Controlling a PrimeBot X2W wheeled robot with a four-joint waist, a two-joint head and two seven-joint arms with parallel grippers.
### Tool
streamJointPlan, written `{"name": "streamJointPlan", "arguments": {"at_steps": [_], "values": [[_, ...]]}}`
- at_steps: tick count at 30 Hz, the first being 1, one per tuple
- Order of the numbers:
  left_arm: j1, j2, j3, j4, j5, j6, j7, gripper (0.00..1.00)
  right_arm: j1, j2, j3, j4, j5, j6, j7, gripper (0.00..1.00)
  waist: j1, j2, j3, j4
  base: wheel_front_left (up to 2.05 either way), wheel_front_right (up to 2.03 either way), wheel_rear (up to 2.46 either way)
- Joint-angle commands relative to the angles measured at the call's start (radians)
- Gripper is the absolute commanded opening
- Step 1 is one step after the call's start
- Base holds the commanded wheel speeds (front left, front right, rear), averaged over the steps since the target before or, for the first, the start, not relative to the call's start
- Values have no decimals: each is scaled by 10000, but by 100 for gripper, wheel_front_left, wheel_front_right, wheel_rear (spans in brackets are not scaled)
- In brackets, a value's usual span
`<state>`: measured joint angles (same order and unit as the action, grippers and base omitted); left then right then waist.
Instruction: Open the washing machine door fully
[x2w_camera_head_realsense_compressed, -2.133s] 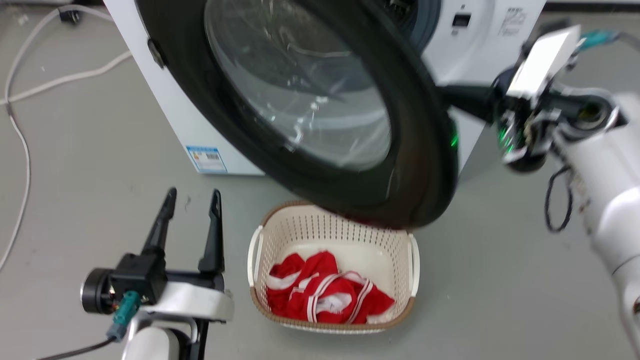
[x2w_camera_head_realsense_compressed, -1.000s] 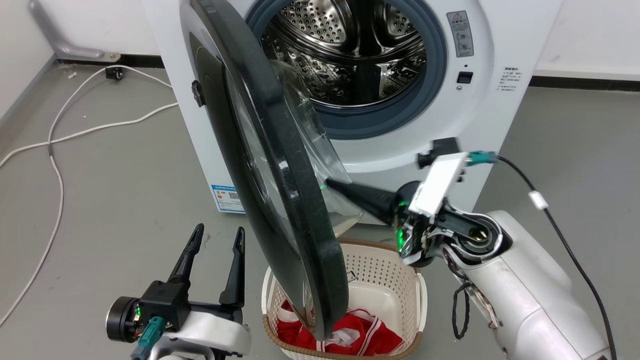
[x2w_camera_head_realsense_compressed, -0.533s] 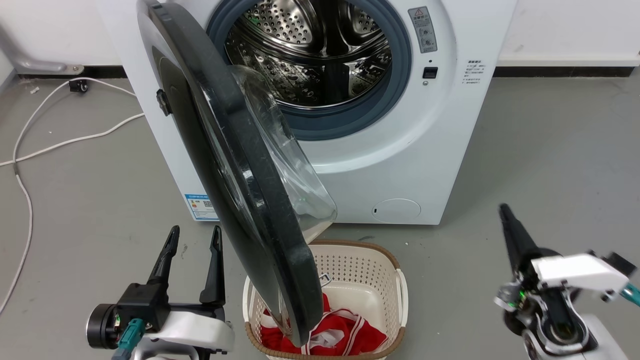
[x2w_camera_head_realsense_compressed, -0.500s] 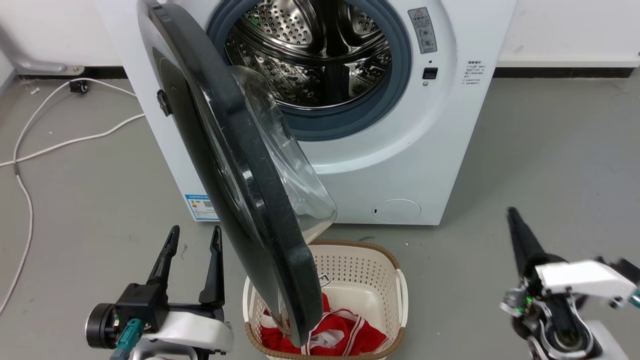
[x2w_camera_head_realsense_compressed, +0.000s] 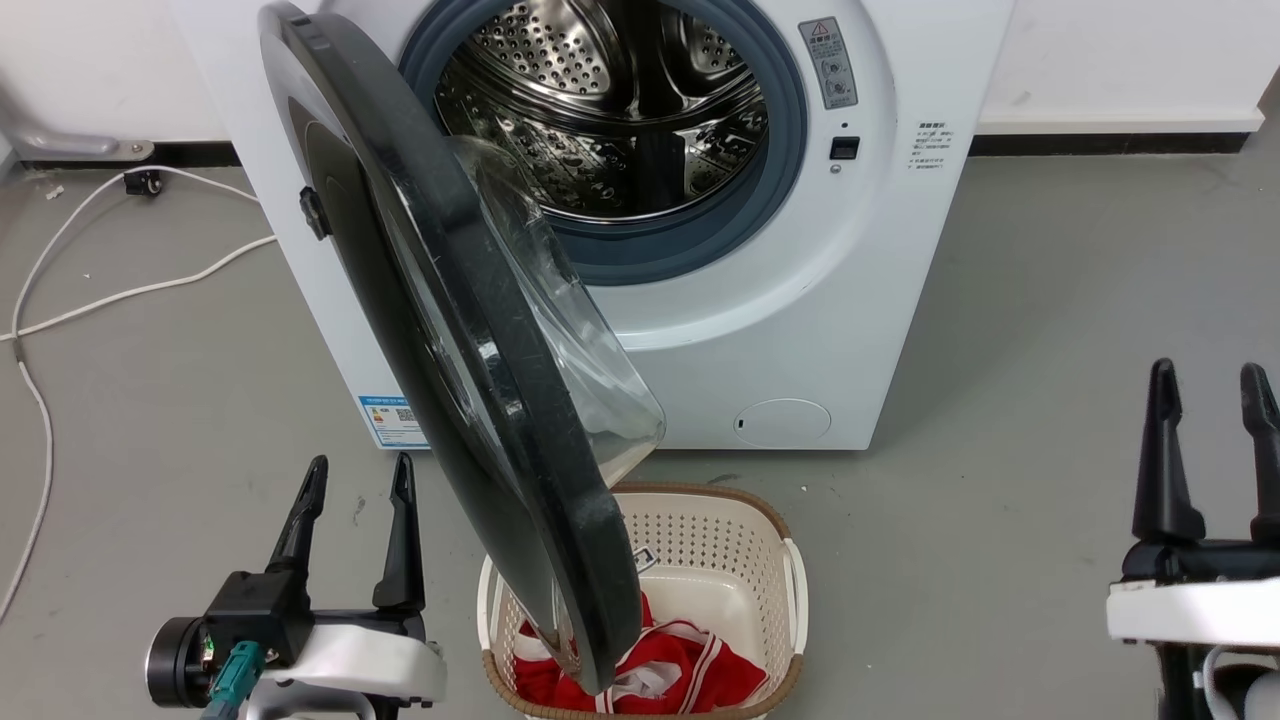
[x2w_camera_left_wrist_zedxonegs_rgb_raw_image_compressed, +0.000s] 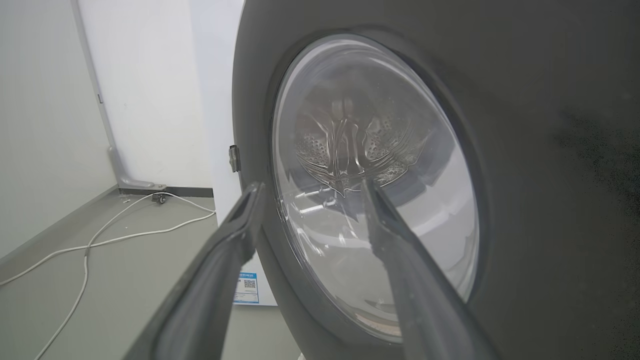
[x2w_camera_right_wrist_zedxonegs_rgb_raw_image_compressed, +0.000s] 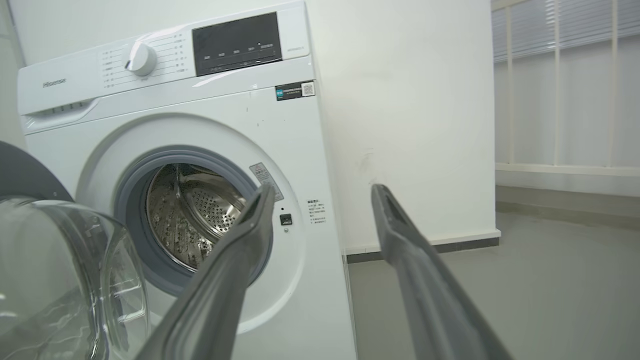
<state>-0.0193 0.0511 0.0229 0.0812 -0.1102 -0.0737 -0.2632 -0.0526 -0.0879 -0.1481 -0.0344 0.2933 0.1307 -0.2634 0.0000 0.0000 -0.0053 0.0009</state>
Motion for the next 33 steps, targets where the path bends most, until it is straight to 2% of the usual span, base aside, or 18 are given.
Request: {"name": "streamJointPlan", "arguments": {"at_steps": [1,3,6,7,13,19,32,33], "values": [[-33,-3,15,-21,27,9,-24,100,329,172,89,-425,-620,-2,-13,100,0,0,3,20,0,0,0],[-56,0,29,-30,44,5,-24,100,614,262,280,-978,-1622,-1,-13,100,0,0,2,44,0,0,0],[-73,-2,50,-57,93,-1,-24,100,1089,359,666,-1530,-2477,-2,134,100,0,0,8,64,0,0,0],[-79,-2,66,-80,122,-14,-24,100,1573,384,1029,-1733,-2958,-2,307,100,0,0,22,74,0,0,0],[-109,-2,120,-129,235,-57,-24,100,2121,386,1089,-1114,-2450,-2,332,100,0,0,70,45,0,0,0],[-112,-2,142,-129,315,-125,-24,100,1893,388,982,-426,-2151,-2,149,100,0,0,94,11,0,0,0],[-73,-2,110,-149,334,-121,-24,100,1643,390,1078,-195,-2082,-2,13,100,0,0,116,-40,0,0,0],[-70,-2,85,-155,322,-140,-24,23,1657,390,1080,-187,-2061,-2,8,100,0,0,118,-39,0,0,0]]}}
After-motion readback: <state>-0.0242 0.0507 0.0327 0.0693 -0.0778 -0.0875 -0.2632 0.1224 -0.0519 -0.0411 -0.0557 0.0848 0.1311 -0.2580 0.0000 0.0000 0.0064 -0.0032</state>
